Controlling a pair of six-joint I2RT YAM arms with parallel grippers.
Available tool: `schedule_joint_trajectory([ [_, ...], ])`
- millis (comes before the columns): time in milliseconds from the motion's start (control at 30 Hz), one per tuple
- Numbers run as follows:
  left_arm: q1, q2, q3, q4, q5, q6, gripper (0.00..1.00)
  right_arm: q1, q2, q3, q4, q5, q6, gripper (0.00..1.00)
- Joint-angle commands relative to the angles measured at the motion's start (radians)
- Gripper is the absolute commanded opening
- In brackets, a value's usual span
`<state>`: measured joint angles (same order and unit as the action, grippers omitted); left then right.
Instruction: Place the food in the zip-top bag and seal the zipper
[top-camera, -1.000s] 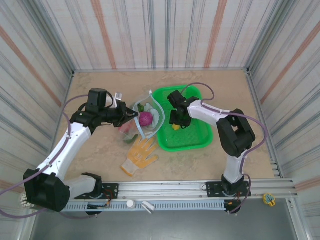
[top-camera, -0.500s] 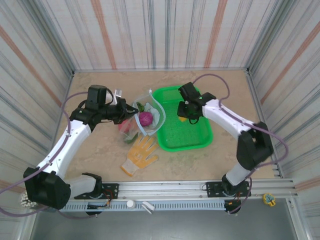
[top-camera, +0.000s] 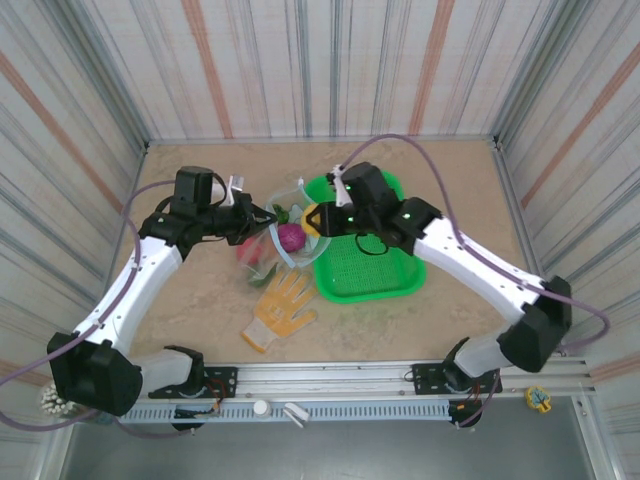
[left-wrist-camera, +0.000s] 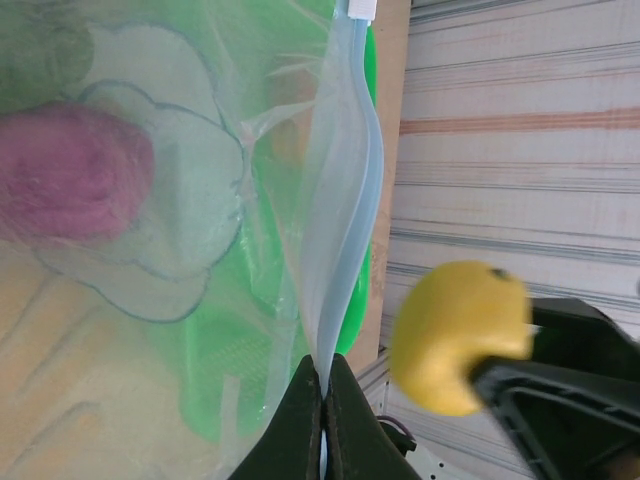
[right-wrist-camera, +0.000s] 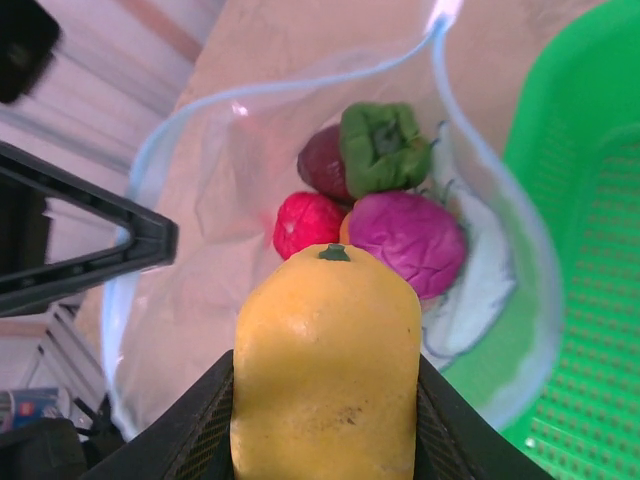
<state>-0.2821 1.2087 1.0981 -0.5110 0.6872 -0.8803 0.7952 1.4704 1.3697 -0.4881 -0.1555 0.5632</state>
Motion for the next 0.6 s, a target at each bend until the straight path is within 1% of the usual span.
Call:
schedule_joint_trajectory([
  [0, -0.007, -0.013, 0.035, -0.021, -0.01, -0.012, 0.0, 0.028, 0.104, 0.055, 0.04, -0.024, -0.032, 0.29],
  [133, -0.008, -0.014, 0.054, -0.033, -0.01, -0.011, 0.0, 0.056, 0.222, 0.125, 0.092, -0.035, -0.029, 0.3],
  [233, -0.007, -0.009, 0.058, -0.033, -0.01, -0.009, 0.0, 0.06, 0.309, 0.187, 0.107, -0.075, -0.006, 0.29],
  [267, -0.007, -0.006, 0.061, -0.035, -0.007, -0.007, 0.0, 0.06, 0.333, 0.2, 0.115, -0.097, 0.0, 0.33],
  [300, -0.007, -0.003, 0.062, -0.036, -0.004, -0.006, 0.0, 0.062, 0.351, 0.214, 0.12, -0.112, 0.005, 0.4],
  [367, -0.006, -0.001, 0.062, -0.03, -0.003, -0.011, 0.0, 0.063, 0.369, 0.223, 0.123, -0.122, 0.013, 0.62],
  [400, -0.006, -0.001, 0.057, -0.021, -0.005, -0.015, 0.0, 0.063, 0.372, 0.221, 0.126, -0.12, 0.014, 0.69],
  [467, -0.005, 0.0, 0.051, -0.008, -0.005, -0.021, 0.0, 0.063, 0.366, 0.206, 0.135, -0.119, 0.016, 0.72],
  [567, -0.004, 0.013, 0.057, -0.006, 0.0, -0.019, 0.0, 0.059, 0.352, 0.2, 0.117, -0.11, 0.004, 0.7],
])
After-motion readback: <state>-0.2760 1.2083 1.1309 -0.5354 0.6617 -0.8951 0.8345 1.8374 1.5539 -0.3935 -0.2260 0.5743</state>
